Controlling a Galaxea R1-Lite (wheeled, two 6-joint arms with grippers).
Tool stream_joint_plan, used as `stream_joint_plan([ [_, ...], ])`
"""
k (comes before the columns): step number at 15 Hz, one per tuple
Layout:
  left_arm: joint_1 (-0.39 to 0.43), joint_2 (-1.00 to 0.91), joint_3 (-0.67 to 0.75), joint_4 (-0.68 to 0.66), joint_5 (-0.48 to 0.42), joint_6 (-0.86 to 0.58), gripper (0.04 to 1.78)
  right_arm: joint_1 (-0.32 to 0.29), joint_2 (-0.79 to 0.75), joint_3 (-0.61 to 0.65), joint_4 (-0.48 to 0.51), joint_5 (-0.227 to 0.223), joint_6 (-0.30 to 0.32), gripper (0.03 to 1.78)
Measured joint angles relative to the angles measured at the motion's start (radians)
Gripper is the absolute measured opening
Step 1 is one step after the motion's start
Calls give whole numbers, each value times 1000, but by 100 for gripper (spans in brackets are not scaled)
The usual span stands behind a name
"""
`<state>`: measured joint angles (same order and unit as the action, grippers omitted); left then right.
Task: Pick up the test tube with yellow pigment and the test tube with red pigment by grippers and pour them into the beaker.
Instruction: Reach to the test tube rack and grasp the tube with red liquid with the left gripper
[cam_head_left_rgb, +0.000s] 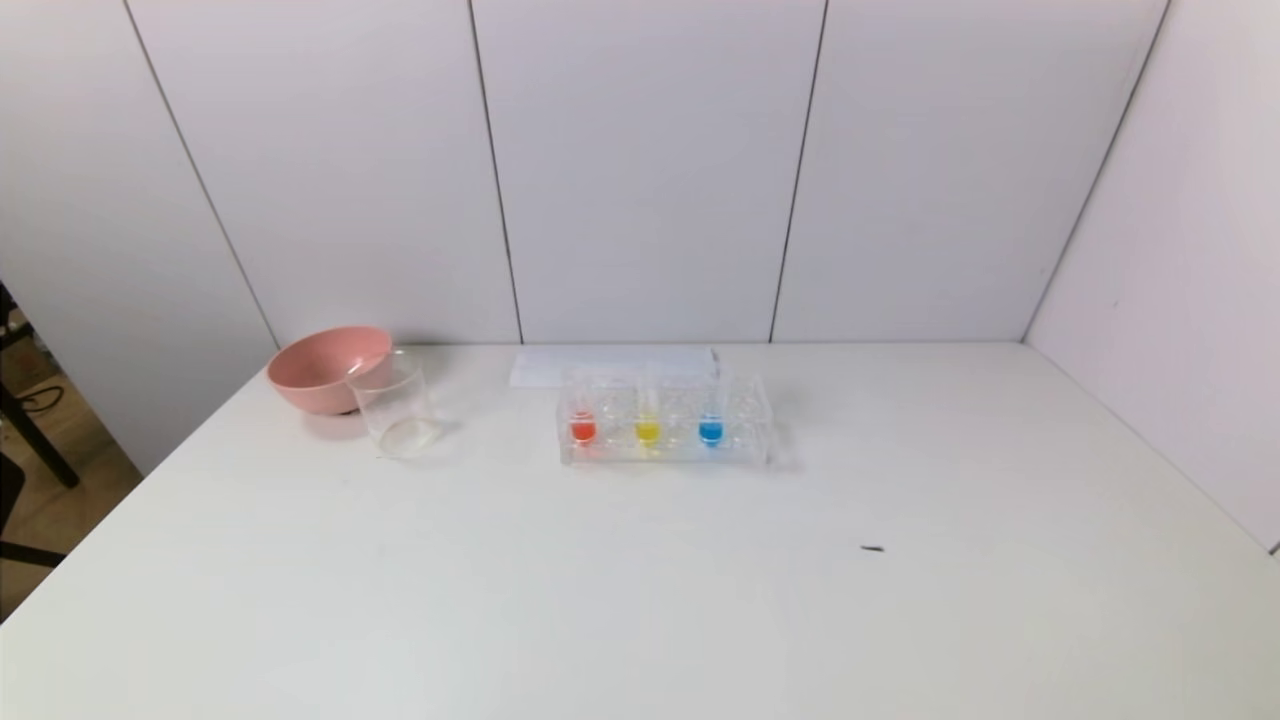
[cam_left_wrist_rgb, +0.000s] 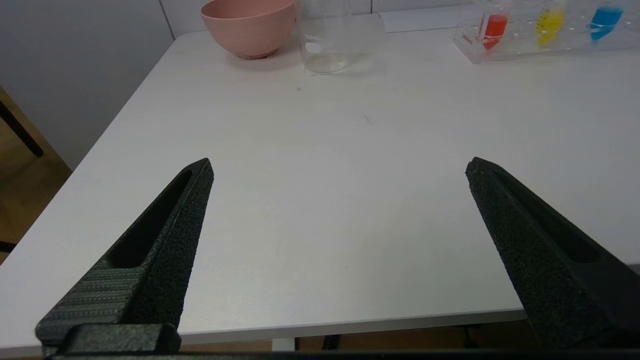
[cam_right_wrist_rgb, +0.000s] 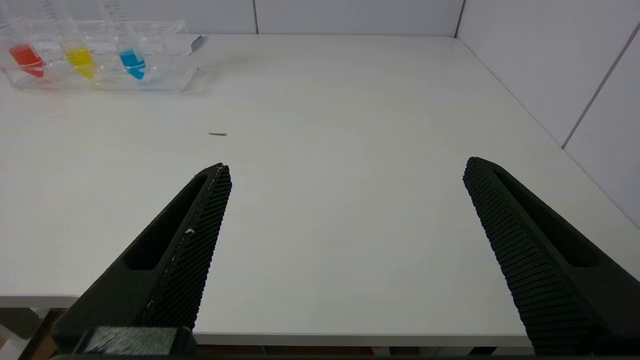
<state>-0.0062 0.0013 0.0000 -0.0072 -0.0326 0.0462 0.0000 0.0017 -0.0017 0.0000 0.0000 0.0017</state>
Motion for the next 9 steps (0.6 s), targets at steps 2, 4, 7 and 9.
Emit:
stream_joint_plan([
  [2, 0, 0, 0, 0, 0, 4, 177, 0, 0, 0, 0, 0, 0, 170],
  [4, 0, 0, -10, 1, -6, 5, 177, 0, 0, 0, 0, 0, 0, 170],
  [7, 0, 0, -76, 35, -35, 7, 177, 0, 0, 0, 0, 0, 0, 170],
  [9, 0, 0, -130, 83, -38, 9, 177, 0, 0, 0, 0, 0, 0, 170],
])
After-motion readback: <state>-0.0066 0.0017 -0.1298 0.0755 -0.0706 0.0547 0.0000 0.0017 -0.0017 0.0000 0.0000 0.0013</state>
